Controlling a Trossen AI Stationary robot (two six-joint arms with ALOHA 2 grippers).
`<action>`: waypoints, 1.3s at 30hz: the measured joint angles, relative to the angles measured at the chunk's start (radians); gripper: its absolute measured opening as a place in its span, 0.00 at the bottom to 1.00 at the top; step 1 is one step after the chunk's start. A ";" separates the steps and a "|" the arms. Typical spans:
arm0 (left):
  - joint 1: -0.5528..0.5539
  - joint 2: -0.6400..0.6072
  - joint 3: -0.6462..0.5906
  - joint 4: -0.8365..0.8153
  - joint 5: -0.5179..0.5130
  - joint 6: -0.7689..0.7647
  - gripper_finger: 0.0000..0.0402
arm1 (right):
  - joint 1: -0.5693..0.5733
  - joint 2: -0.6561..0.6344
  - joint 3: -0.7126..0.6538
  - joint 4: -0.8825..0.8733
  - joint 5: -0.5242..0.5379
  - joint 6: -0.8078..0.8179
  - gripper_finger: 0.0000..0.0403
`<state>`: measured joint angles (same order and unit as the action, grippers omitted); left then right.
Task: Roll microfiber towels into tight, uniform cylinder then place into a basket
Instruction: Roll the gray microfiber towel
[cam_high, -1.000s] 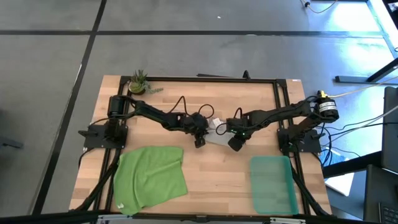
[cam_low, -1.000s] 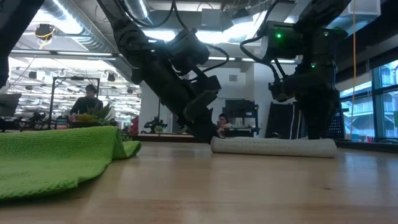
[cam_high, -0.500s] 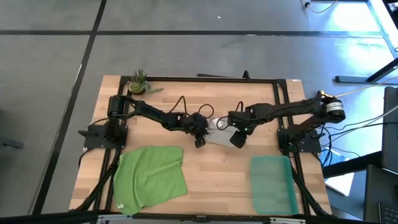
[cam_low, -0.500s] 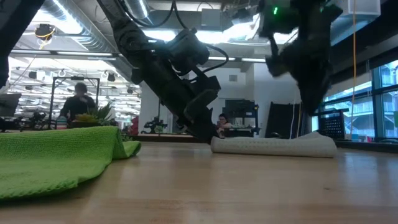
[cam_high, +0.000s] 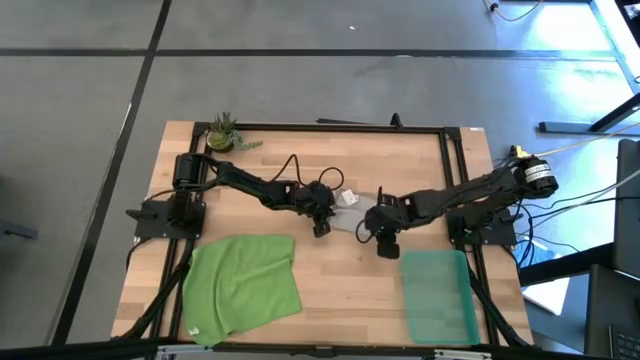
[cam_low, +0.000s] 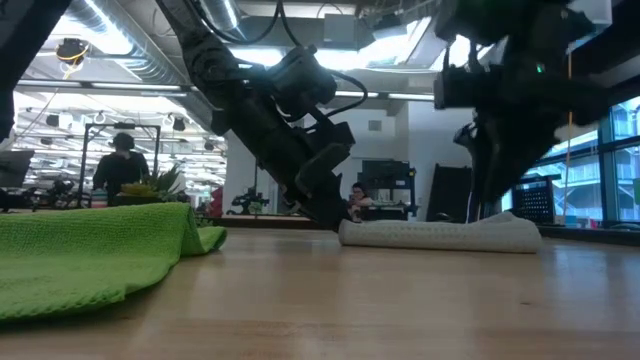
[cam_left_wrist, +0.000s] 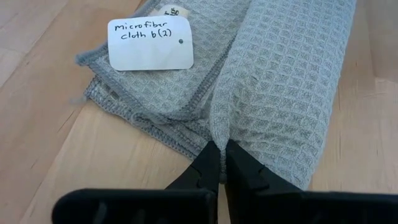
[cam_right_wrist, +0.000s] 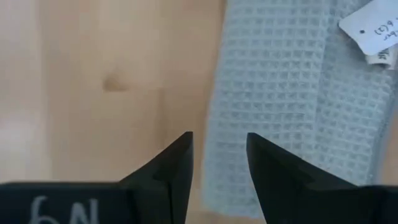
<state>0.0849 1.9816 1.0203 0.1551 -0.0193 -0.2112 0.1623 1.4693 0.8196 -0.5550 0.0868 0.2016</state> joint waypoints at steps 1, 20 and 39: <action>0.000 0.000 0.000 0.000 0.000 -0.005 0.01 | 0.000 0.000 -0.017 0.024 0.003 -0.007 0.37; 0.000 0.001 -0.001 0.003 0.005 -0.026 0.01 | -0.005 -0.004 -0.288 0.376 0.011 0.013 0.35; -0.001 0.002 -0.002 0.016 0.011 -0.025 0.13 | -0.006 -0.002 -0.289 0.371 0.021 0.082 0.04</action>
<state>0.0841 1.9839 1.0180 0.1707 -0.0086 -0.2363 0.1562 1.4670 0.5308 -0.1835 0.1081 0.2835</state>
